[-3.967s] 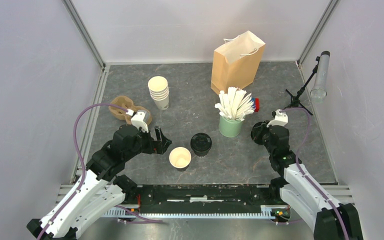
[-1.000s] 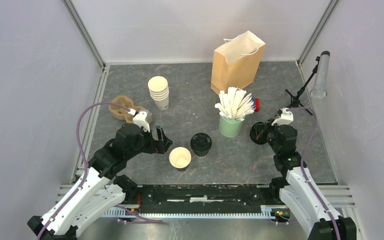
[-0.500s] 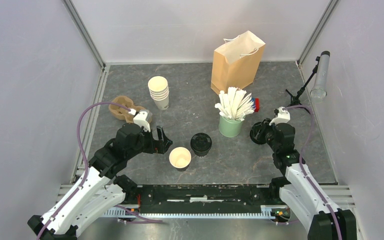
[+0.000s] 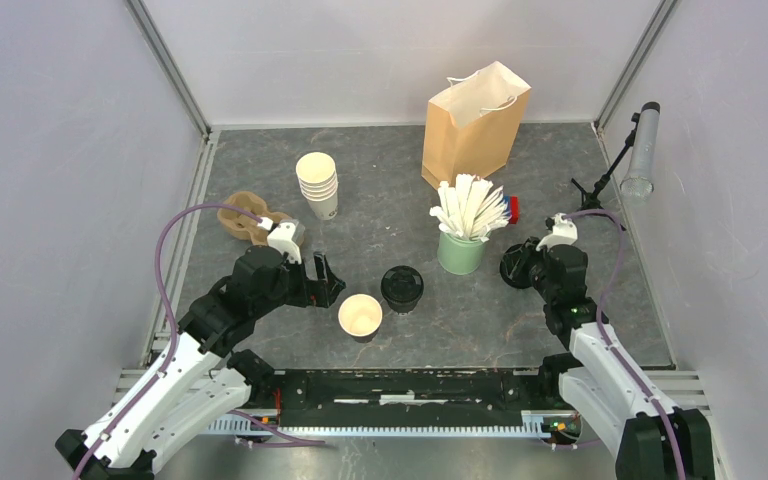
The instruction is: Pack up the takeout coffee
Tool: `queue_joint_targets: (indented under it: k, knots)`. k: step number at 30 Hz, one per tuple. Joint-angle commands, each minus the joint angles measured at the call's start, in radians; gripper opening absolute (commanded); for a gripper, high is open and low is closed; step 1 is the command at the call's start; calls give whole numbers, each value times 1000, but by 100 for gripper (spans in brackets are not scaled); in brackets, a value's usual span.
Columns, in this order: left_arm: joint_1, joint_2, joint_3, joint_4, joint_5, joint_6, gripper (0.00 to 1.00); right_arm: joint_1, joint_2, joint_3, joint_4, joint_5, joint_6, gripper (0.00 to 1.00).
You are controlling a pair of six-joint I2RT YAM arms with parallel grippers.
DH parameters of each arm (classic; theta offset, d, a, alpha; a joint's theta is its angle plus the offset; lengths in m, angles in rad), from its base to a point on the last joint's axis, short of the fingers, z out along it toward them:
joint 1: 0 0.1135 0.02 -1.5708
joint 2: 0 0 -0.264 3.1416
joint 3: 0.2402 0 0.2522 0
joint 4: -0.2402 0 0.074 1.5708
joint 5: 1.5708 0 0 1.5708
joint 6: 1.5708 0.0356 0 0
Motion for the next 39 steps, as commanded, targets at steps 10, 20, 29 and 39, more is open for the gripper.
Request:
queue_joint_targets:
  k: [10,20,29,39]
  knots:
    - [-5,4,2,24,8,34,100,-2,25,13,45,-6,-15,22]
    - [-5,10,2,25,10,35,100,-3,21,8,49,12,-15,0]
    - [-4,15,2,26,16,34,100,-4,-44,32,19,42,-2,0]
    - [-5,12,2,26,16,34,100,-4,-113,73,-55,126,-2,0]
